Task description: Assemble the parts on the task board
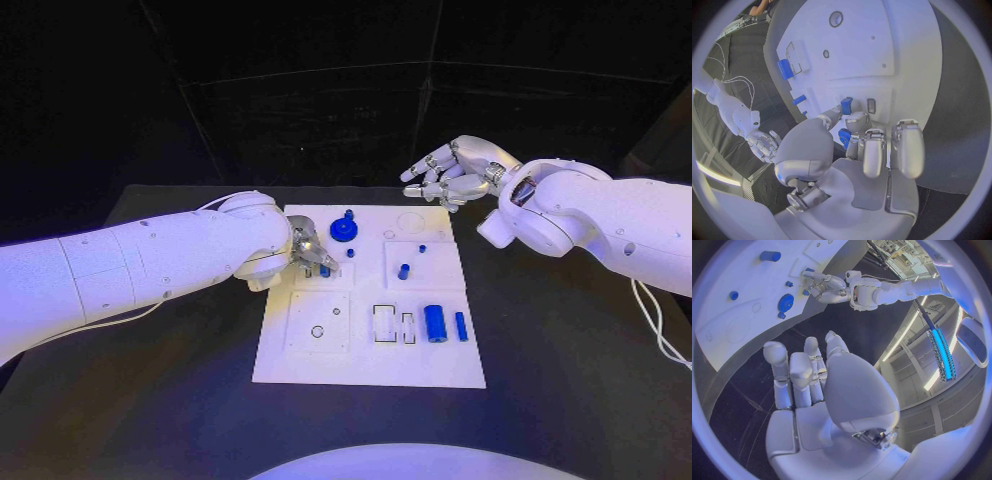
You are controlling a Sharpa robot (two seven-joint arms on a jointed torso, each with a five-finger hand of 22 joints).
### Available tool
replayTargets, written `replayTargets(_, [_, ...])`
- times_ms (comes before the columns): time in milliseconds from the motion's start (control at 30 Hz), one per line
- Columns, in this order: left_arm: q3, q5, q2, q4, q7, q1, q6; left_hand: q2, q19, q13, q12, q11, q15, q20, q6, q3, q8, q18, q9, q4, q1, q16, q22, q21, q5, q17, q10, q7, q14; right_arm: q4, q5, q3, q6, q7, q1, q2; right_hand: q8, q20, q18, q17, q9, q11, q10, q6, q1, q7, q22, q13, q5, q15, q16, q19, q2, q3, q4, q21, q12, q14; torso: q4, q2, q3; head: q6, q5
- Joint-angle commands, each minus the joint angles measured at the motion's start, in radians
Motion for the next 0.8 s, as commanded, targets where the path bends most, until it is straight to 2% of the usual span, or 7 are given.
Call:
replayTargets(33, [0.0,-0.003,0.001,-0.003,-0.01,0.001,0.003,0.0,0.041,0.0,0.005,0.0,-0.008,-0.007,0.005,-0.014,0.008,-0.019,0.002,0.009,-0.014,0.003,0.066,0.006,-0.003,0.263,0.007,-0.003,0.104,0.002,0.006,0.001,0.007,0.012,0.002,0.001,0.004,0.001,0.015,-0.001,0.0,-0.007,-0.003,-0.002,0.002,-0.007,-0.001,-0.001,-0.002,0.0,-0.003,-0.001,0.008,-0.005,0.002,-0.006,-0.006,0.003,0.0003,0.0,0.0,0.0,0.0])
replayTargets(167, [0.0,-0.003,0.002,-0.006,-0.01,0.001,-0.004,-0.008,0.041,-0.004,0.003,0.001,-0.007,-0.007,0.005,-0.046,0.012,-0.019,0.004,0.03,-0.037,0.003,0.066,0.006,-0.005,0.263,0.004,-0.003,0.104,0.002,0.007,0.001,0.005,0.013,0.002,0.001,0.004,0.001,0.016,-0.007,0.0,-0.006,-0.006,-0.003,0.001,-0.007,-0.01,-0.004,-0.002,0.001,-0.01,-0.006,0.008,-0.006,0.003,-0.012,-0.009,0.002,-0.0002,0.0,-0.0001,0.001,0.0])
replayTargets(333, [0.0,-0.003,0.003,-0.01,-0.01,0.001,-0.017,-0.03,0.04,-0.009,0.003,-0.001,-0.009,-0.009,0.004,-0.143,0.018,-0.019,0.008,0.071,-0.074,0.003,0.066,0.004,-0.009,0.263,0.002,-0.005,0.104,0.001,0.008,0.001,0.004,0.014,0.002,0.002,0.003,0.001,0.017,-0.013,0.0,-0.005,-0.009,-0.005,0.0,-0.006,-0.018,-0.007,-0.004,0.001,-0.017,-0.011,0.007,-0.008,0.004,-0.018,-0.013,-0.001,-0.0002,0.0,-0.0003,0.004,0.0])
replayTargets(500, [0.001,-0.003,-0.005,-0.005,-0.009,0.001,-0.026,-0.031,0.042,-0.013,0.003,-0.002,-0.01,-0.01,0.002,-0.219,0.023,-0.02,0.01,0.1,-0.069,0.003,0.069,0.005,-0.027,0.263,0.0,-0.007,0.104,0.0,0.008,0.001,0.004,0.015,0.002,0.002,0.002,0.001,0.018,-0.015,0.0,-0.005,-0.009,-0.006,0.0,-0.006,-0.02,-0.009,-0.005,0.002,-0.019,-0.012,0.007,-0.008,0.005,-0.02,-0.013,-0.002,0.0001,0.0,-0.0007,0.003,-0.002])
replayTargets(667, [0.003,-0.003,-0.023,0.015,-0.007,0.004,-0.03,-0.031,0.041,-0.015,0.004,-0.003,-0.01,-0.011,0.001,-0.258,0.025,-0.019,0.011,0.113,-0.058,0.003,0.069,0.004,-0.029,0.263,-0.001,-0.007,0.104,-0.001,0.008,0.001,0.003,0.016,0.002,0.002,0.002,0.002,0.018,-0.017,0.0,-0.005,-0.01,-0.006,-0.002,-0.006,-0.022,-0.01,-0.005,0.002,-0.022,-0.014,0.007,-0.009,0.006,-0.022,-0.014,-0.003,0.0014,-0.001,-0.0001,0.003,-0.003])
replayTargets(733, [0.005,-0.003,-0.031,0.024,-0.007,0.006,-0.028,-0.026,0.041,-0.016,0.005,-0.003,-0.011,-0.011,0.0,-0.275,0.026,-0.019,0.012,0.118,-0.047,0.003,0.068,0.003,-0.029,0.263,-0.001,-0.007,0.104,-0.002,0.008,0.001,0.003,0.016,0.002,0.002,0.002,0.002,0.018,-0.017,0.0,-0.005,-0.01,-0.006,-0.002,-0.006,-0.022,-0.01,-0.005,0.002,-0.022,-0.014,0.007,-0.009,0.006,-0.022,-0.014,-0.003,0.0012,-0.001,-0.0002,0.004,-0.002])
replayTargets(800, [0.019,-0.003,-0.042,0.035,-0.005,0.008,-0.022,-0.021,0.04,-0.021,0.002,-0.003,-0.01,-0.011,-0.003,-0.29,0.026,-0.018,0.012,0.119,-0.03,0.003,0.064,0.0,-0.029,0.263,-0.004,-0.007,0.104,-0.003,0.008,0.001,0.003,0.016,0.002,0.003,0.002,0.002,0.018,-0.019,0.0,-0.005,-0.01,-0.007,-0.002,-0.006,-0.023,-0.01,-0.005,0.002,-0.024,-0.014,0.007,-0.01,0.006,-0.022,-0.014,-0.004,0.001,0.0,-0.0006,0.004,-0.002])
